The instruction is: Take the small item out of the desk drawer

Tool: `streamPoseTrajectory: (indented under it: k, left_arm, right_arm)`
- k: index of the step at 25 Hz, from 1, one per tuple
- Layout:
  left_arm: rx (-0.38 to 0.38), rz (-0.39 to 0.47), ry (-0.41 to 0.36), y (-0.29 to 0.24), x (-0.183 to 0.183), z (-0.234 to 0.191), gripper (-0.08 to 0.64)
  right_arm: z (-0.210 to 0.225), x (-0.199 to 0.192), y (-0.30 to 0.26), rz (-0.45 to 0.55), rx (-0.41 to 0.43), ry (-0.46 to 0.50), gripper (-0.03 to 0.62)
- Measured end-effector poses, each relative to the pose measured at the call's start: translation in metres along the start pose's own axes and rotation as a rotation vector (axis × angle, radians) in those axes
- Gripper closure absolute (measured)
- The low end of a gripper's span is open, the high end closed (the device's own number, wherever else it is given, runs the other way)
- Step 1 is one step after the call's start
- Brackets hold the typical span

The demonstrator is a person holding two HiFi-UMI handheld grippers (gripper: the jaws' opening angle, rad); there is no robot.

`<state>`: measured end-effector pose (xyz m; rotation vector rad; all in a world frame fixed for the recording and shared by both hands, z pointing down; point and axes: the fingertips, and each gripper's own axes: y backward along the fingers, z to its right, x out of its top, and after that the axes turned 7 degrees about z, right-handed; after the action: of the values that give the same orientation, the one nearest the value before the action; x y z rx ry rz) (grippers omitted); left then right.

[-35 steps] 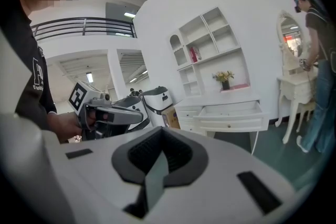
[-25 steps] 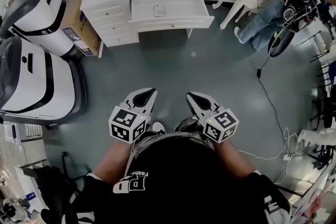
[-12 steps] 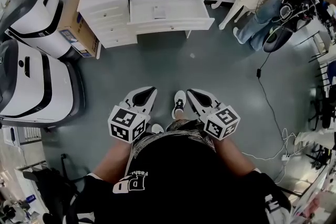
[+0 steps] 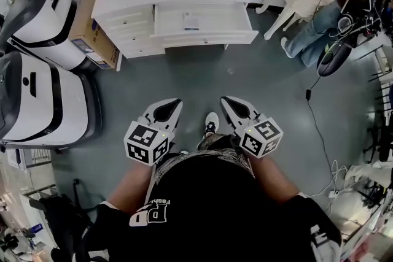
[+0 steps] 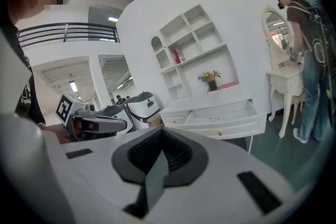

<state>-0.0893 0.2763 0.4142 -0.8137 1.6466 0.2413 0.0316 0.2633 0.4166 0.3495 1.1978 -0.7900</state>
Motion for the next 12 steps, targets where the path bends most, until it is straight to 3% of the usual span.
streamPoseTrajectory:
  k: [12]
  left_arm:
    - [0.069, -0.012, -0.007, -0.097, 0.030, -0.043, 0.545]
  right_arm:
    - [0.096, 0.029, -0.056, -0.018, 0.043, -0.019, 0.584]
